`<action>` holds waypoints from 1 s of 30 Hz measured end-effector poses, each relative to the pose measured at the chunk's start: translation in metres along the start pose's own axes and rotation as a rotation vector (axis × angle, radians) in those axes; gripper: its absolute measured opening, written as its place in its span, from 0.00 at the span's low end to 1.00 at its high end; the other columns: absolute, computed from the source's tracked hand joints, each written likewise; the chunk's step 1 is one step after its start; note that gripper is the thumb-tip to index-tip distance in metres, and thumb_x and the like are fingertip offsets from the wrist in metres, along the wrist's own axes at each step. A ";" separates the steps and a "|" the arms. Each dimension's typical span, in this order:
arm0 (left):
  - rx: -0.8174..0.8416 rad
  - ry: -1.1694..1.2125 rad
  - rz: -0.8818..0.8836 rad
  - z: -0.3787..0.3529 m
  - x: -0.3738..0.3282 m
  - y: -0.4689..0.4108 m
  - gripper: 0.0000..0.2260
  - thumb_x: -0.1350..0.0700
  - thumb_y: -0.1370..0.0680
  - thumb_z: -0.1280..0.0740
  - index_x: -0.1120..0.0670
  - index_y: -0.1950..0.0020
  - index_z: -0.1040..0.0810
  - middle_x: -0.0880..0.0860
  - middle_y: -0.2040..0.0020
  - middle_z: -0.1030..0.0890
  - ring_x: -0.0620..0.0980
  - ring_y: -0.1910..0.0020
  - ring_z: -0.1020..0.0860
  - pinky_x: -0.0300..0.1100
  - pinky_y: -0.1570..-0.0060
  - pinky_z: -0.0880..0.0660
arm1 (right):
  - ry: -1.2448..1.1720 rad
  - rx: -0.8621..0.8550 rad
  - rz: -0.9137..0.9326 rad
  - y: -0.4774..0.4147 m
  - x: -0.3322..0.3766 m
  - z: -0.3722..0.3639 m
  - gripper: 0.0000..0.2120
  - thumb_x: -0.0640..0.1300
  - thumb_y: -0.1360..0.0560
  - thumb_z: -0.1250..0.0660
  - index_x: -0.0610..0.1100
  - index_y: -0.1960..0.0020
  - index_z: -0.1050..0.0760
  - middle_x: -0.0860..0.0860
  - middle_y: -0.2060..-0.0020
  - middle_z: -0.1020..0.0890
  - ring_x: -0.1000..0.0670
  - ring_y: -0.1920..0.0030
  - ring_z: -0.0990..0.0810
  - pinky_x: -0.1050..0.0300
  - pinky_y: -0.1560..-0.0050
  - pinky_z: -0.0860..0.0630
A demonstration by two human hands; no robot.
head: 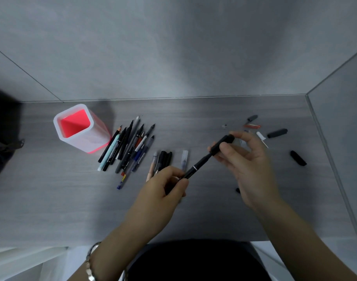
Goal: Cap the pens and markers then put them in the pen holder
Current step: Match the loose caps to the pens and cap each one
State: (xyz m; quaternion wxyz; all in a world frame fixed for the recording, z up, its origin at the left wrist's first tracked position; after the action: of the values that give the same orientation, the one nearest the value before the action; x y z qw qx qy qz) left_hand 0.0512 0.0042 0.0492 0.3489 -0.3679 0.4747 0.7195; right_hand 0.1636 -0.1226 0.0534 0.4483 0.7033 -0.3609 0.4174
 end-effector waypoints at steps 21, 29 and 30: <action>0.113 -0.093 0.021 -0.024 0.005 -0.002 0.08 0.57 0.22 0.40 0.48 0.58 0.23 0.44 0.73 0.24 0.40 0.75 0.31 0.35 0.68 0.33 | -0.104 -0.073 -0.141 0.018 -0.034 0.026 0.08 0.37 0.32 0.32 0.45 0.55 0.29 0.45 0.65 0.16 0.47 0.60 0.16 0.58 0.57 0.19; -0.013 -0.582 -0.372 -0.039 -0.033 -0.019 0.19 0.46 0.27 0.45 0.52 0.45 0.21 0.52 0.56 0.17 0.54 0.59 0.19 0.44 0.59 0.22 | -0.160 -0.254 -0.201 0.018 -0.052 0.060 0.06 0.35 0.26 0.37 0.43 0.53 0.32 0.47 0.68 0.15 0.52 0.64 0.15 0.60 0.56 0.18; -0.009 -0.574 -0.349 -0.038 -0.030 -0.022 0.18 0.47 0.26 0.44 0.52 0.44 0.21 0.52 0.56 0.17 0.52 0.58 0.20 0.43 0.58 0.23 | -0.149 -0.258 -0.199 0.017 -0.053 0.061 0.06 0.35 0.26 0.36 0.43 0.53 0.32 0.46 0.67 0.16 0.52 0.64 0.16 0.61 0.57 0.18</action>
State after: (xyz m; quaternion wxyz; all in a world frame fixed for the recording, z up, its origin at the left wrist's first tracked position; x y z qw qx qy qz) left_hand 0.0920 -0.0298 0.0552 0.5845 -0.2276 0.2839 0.7252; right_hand 0.1436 -0.1784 -0.0049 0.5459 0.7011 -0.3724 0.2678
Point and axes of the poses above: each hand's wrist, its own y-axis away from the middle knuckle, its own z-axis out of the back of the hand, x = y × z, the point moved 10 cm from there along -y, towards the middle knuckle
